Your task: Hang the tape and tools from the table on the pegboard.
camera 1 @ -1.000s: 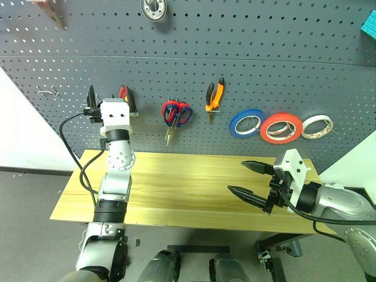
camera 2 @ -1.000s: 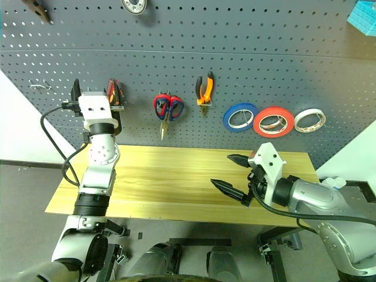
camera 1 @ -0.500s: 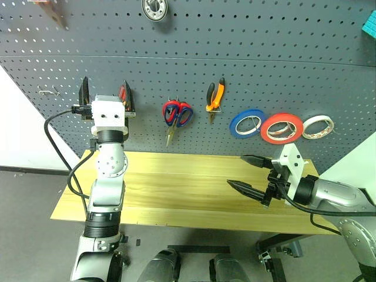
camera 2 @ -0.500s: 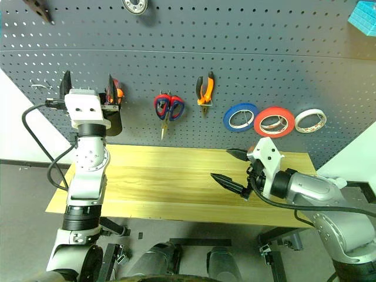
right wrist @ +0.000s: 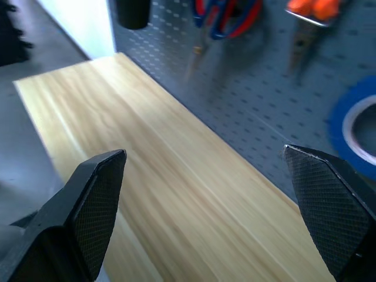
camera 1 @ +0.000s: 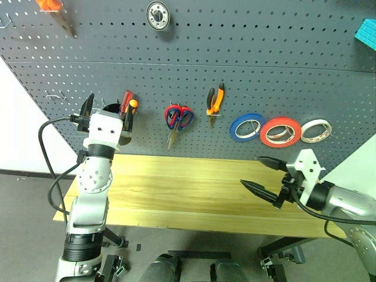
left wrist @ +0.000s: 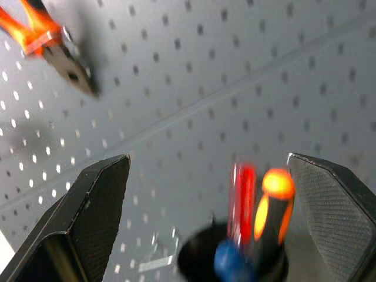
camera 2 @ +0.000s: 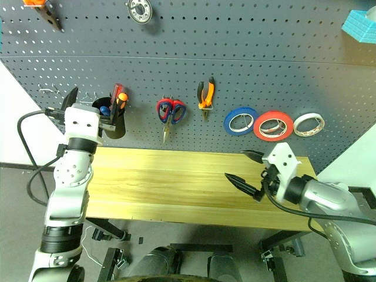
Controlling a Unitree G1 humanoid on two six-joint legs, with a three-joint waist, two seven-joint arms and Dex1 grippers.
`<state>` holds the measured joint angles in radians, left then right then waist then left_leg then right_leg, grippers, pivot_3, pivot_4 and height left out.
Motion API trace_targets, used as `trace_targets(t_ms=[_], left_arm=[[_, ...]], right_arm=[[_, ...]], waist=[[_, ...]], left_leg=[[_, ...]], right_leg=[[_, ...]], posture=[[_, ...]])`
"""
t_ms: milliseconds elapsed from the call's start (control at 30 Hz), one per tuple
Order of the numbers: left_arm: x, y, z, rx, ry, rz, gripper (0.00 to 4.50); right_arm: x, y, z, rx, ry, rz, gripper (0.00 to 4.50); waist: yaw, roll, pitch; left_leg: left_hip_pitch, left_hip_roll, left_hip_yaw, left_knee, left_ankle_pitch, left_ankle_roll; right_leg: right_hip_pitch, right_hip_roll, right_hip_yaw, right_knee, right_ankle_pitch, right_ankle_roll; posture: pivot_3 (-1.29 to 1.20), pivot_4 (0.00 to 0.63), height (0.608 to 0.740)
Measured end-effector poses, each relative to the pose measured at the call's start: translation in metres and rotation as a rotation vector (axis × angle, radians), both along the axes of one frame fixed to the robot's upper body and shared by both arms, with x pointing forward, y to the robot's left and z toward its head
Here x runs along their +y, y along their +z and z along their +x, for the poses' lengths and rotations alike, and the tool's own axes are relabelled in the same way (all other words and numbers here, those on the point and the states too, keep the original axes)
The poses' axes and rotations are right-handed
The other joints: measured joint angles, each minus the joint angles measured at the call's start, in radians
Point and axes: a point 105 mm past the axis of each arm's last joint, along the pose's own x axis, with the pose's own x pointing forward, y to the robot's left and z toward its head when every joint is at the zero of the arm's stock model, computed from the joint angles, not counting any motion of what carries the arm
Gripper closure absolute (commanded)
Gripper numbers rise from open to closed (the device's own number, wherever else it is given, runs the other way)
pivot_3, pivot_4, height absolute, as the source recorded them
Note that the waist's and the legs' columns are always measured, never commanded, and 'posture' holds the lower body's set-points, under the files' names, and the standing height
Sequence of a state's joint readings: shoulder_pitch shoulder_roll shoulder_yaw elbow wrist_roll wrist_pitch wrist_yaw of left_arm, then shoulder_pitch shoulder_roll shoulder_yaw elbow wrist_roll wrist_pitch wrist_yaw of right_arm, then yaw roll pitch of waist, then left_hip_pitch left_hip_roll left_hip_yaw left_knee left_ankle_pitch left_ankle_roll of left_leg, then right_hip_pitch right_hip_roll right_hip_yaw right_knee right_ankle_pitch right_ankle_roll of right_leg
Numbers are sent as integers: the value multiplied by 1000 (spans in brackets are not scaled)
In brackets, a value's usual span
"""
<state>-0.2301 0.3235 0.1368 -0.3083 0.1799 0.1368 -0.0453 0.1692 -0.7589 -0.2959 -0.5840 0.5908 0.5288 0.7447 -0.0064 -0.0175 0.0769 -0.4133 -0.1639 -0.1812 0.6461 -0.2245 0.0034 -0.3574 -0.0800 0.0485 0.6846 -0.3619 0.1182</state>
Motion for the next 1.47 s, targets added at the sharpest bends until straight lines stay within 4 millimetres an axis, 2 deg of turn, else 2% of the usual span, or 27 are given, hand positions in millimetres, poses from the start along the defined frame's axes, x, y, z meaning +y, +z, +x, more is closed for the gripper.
trace_targets(t_ms=[67, 133, 300, 433, 633, 767, 1067, 1233, 1367, 1467], left_arm=[[2, -6, 1, 37, -13, -14, 19], [4, -20, 2, 98, -27, -34, 19], [10, -75, -4, 300, -66, -55, 19], [12, -94, -3, 368, -85, -72, 19], [14, -138, -16, 534, -136, -87, 19], [16, -148, -18, 574, -154, -96, 19], [21, -170, -27, 654, -159, -128, 19], [29, -194, -42, 744, -151, -146, 19], [40, -219, -56, 841, -124, -167, 19], [41, -227, -59, 867, -133, -190, 19]], right_arm=[[-3, -1, -1, -16, -14, 3, 0], [-4, -2, -2, -33, -29, 16, 0], [-12, -10, -3, -51, -97, 41, 0], [-15, -14, -3, -57, -125, 51, 0], [-24, -29, -7, -18, -190, 88, 0], [-26, -33, -9, -7, -204, 101, 0], [-39, -57, -14, 75, -267, 127, 0], [-43, -67, -17, 101, -289, 128, 0], [-47, -90, -21, 172, -338, 145, 0], [-48, -95, -22, 185, -349, 162, 0]], waist=[[1, 1, -4], [0, 3, -9], [-1, 5, -15], [3, 7, -17], [14, 10, -23], [19, 11, -26], [17, 16, -32], [19, 16, -37], [19, 18, -40], [21, 19, -41]], left_leg=[[3, 0, 0, 0, 0, 0], [4, 0, 0, 0, 0, 0], [4, 0, 0, -1, 0, 0], [4, 0, 0, 0, 0, 0], [4, 0, 0, -1, -1, 0], [4, 0, 0, -1, -2, -2], [4, 0, 1, -1, -2, -1], [4, 0, 1, -1, -2, -1], [4, 0, 1, -1, -2, -2], [4, 0, 1, -1, -3, -2]], right_leg=[[3, 0, 0, 0, 0, 0], [4, 0, 0, 0, 0, 0], [3, 0, 1, 0, 0, 0], [3, 0, 1, 0, 0, 0], [3, -1, 2, 0, 0, -1], [3, -1, 2, 0, 0, -1], [3, -1, 3, 0, 0, -1], [3, -1, 3, 0, -1, -1], [3, -1, 3, 0, -2, -4], [3, -1, 3, 0, -2, -4]], posture=[[-40, 0, 718], [-38, 0, 718], [-45, 0, 718], [-50, 0, 718], [-54, 0, 718], [-57, 0, 718], [-49, 0, 718], [-43, 0, 718], [-45, 0, 718], [-49, 0, 718]])
